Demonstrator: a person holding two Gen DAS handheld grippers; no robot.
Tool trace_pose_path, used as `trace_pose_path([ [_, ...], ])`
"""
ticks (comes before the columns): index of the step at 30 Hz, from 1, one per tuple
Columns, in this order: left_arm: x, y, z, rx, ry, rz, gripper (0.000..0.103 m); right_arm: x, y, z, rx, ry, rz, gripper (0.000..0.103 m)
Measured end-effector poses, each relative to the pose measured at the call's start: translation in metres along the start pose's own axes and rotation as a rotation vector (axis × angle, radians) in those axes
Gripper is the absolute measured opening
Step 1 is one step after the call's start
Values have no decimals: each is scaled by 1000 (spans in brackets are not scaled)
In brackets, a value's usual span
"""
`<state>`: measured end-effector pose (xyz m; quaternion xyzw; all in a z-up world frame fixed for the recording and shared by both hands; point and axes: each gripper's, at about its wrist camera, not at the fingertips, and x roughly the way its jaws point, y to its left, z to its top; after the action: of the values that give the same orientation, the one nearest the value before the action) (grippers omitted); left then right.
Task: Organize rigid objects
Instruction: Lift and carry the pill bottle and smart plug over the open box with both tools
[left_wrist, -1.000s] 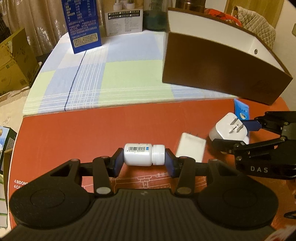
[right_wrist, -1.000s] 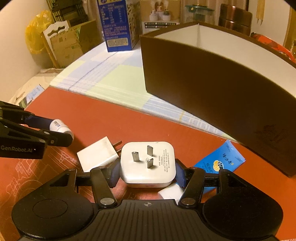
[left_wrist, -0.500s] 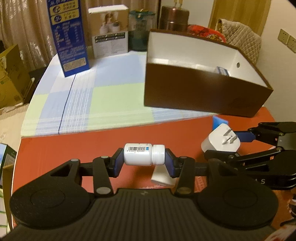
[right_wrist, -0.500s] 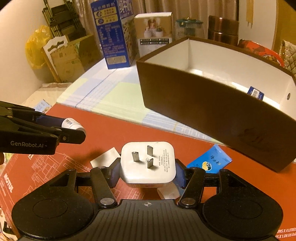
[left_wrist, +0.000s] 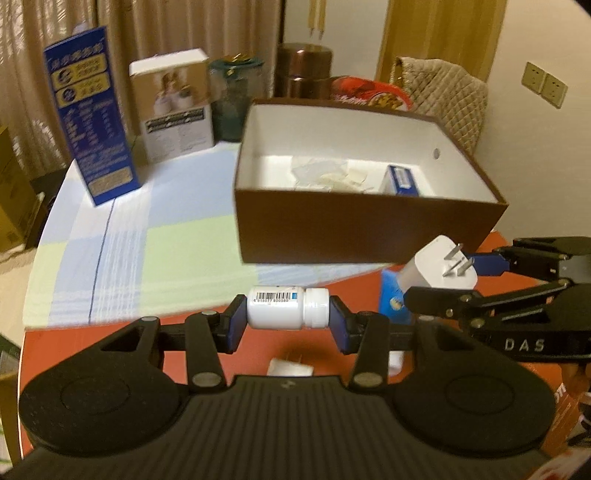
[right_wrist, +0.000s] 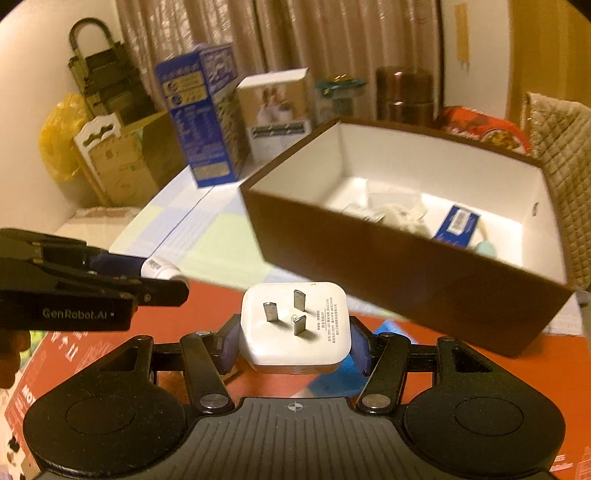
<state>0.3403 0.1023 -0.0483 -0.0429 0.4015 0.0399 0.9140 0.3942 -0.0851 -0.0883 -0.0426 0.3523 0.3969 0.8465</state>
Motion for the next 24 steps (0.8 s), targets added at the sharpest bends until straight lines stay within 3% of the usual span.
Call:
trace_pose_path([
  [13,31,-27,72,80,-54,-66,42,-15,-60,44,93,-80,-81,55],
  [24,97,-42,132,117,-12,-111,42,14,-119,86,169,-56,-141,55],
])
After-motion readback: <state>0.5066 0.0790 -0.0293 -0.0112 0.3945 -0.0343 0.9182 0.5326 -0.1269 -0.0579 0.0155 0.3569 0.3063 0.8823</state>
